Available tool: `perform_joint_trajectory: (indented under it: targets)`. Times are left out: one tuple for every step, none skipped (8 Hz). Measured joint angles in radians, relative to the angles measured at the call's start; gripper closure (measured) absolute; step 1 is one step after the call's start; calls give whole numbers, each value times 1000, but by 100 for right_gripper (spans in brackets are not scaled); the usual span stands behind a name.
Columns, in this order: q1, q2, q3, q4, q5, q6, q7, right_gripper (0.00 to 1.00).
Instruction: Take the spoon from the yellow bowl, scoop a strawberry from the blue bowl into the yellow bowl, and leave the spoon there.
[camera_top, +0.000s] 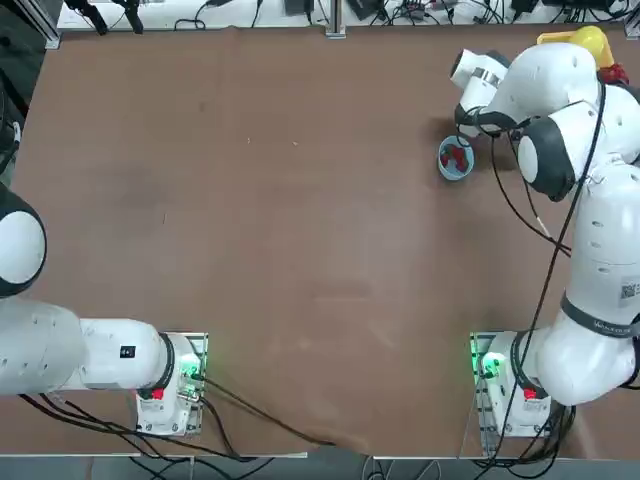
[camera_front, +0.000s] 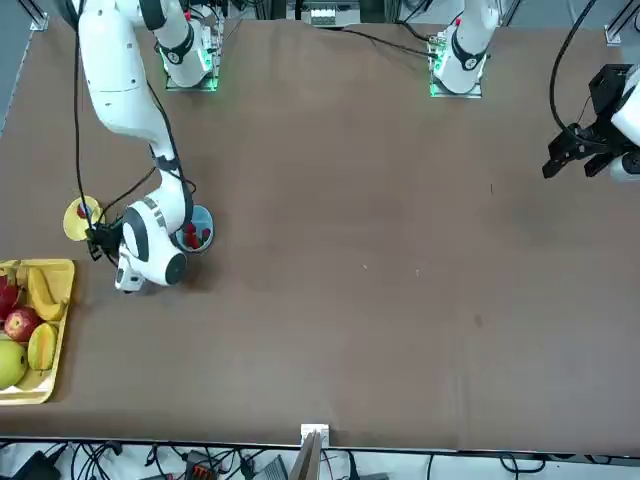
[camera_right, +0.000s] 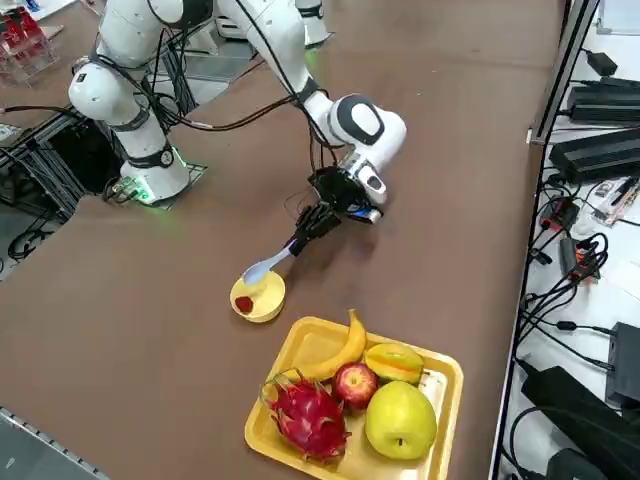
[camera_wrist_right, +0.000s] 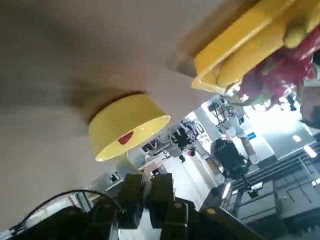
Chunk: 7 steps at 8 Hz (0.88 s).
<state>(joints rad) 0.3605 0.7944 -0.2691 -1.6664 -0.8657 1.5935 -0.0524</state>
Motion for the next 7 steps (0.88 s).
perform_joint_trajectory:
  targets:
    - [1, 0, 0, 7, 0, -23, 50, 89]
    - [1, 0, 0, 14, 0, -38, 113, 89]
    - [2, 0, 0, 17, -6, -41, 168, 89]
    - [3, 0, 0, 18, -25, -41, 208, 89]
    - [4, 0, 0, 18, -46, -40, 250, 89]
    - [4, 0, 0, 19, -66, -34, 291, 89]
    - [4, 0, 0, 19, -81, -25, 341, 89]
